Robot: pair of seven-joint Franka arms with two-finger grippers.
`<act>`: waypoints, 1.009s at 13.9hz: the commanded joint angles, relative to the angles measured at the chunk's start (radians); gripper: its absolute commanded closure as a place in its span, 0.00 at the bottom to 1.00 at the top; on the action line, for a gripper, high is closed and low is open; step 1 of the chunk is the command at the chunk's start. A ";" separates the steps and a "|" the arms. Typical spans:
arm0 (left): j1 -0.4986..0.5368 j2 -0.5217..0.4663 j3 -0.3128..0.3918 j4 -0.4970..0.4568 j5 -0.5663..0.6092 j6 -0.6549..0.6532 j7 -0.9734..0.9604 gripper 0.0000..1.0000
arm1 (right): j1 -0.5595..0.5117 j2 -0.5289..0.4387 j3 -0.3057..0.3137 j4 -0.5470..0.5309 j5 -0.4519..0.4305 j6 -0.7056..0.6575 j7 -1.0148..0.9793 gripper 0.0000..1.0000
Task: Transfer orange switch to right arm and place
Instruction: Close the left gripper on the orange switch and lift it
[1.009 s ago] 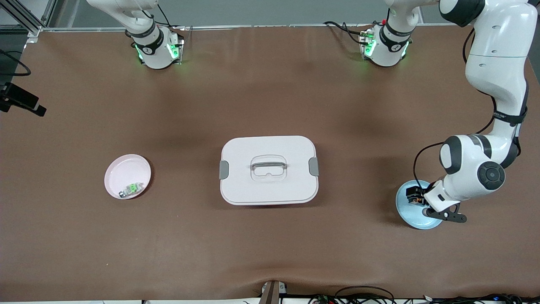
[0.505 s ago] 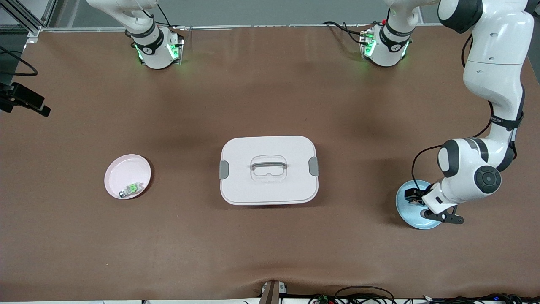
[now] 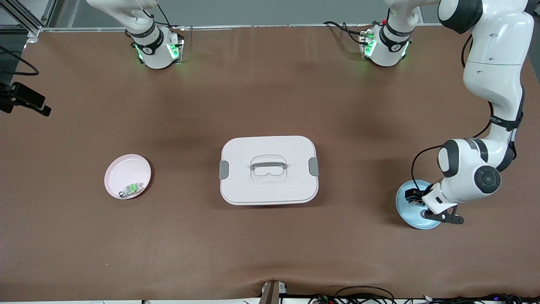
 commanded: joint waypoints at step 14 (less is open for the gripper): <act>0.008 -0.156 -0.009 -0.001 -0.057 -0.241 -0.224 0.56 | 0.001 -0.004 -0.002 0.003 -0.009 0.006 -0.011 0.00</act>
